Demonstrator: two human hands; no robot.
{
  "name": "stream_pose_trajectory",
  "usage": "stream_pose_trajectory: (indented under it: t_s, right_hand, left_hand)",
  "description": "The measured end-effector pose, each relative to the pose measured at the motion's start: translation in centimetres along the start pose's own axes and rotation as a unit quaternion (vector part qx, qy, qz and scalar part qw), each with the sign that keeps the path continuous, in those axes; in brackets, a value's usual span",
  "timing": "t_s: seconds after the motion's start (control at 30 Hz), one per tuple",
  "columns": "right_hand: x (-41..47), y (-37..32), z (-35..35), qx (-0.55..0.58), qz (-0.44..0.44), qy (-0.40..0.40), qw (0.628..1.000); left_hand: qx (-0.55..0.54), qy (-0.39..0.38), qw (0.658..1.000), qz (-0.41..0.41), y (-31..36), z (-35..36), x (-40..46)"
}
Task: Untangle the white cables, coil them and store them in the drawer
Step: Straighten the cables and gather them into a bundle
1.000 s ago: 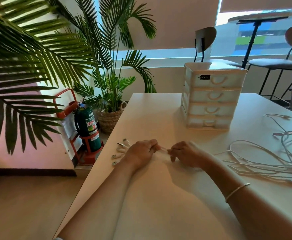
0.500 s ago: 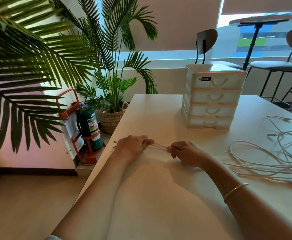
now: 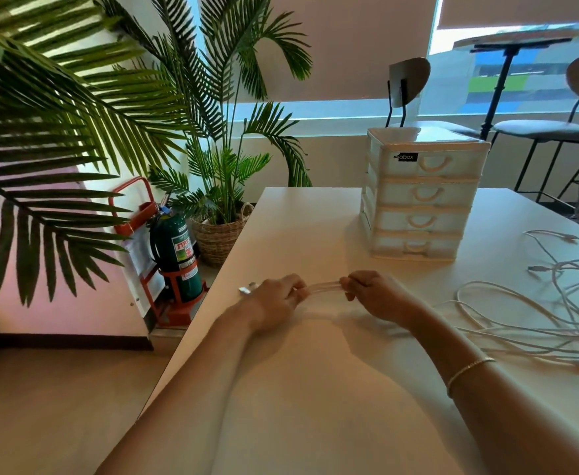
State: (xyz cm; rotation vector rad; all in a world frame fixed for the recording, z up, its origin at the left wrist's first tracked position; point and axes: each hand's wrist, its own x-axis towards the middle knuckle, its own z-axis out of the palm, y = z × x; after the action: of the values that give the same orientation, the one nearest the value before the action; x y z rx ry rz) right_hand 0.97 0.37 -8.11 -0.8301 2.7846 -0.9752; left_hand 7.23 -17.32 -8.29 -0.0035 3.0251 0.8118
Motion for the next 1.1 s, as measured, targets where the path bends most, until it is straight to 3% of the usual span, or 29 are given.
stream_pose_trajectory:
  t_s: [0.17,0.53,0.93,1.1]
  right_hand:
    - [0.2,0.8,-0.6,0.004,0.018,0.033,0.999]
    - [0.2,0.5,-0.5,-0.008,0.013,0.018,1.0]
    - [0.7,-1.6,1.2,-0.052,-0.035,-0.028,0.998]
    - [1.6,-2.9,2.2,-0.051,-0.048,-0.035,0.997]
  left_hand:
    - [-0.026,-0.015,1.0,0.01,-1.4,-1.4,-0.6]
    - [0.104,-0.095,0.99,0.009,-1.6,-3.3,-1.1]
    - [0.183,0.113,0.976,-0.038,-3.3,-2.7,-0.9]
    - [0.267,0.106,0.953,-0.098,-3.3,-3.4,-1.5]
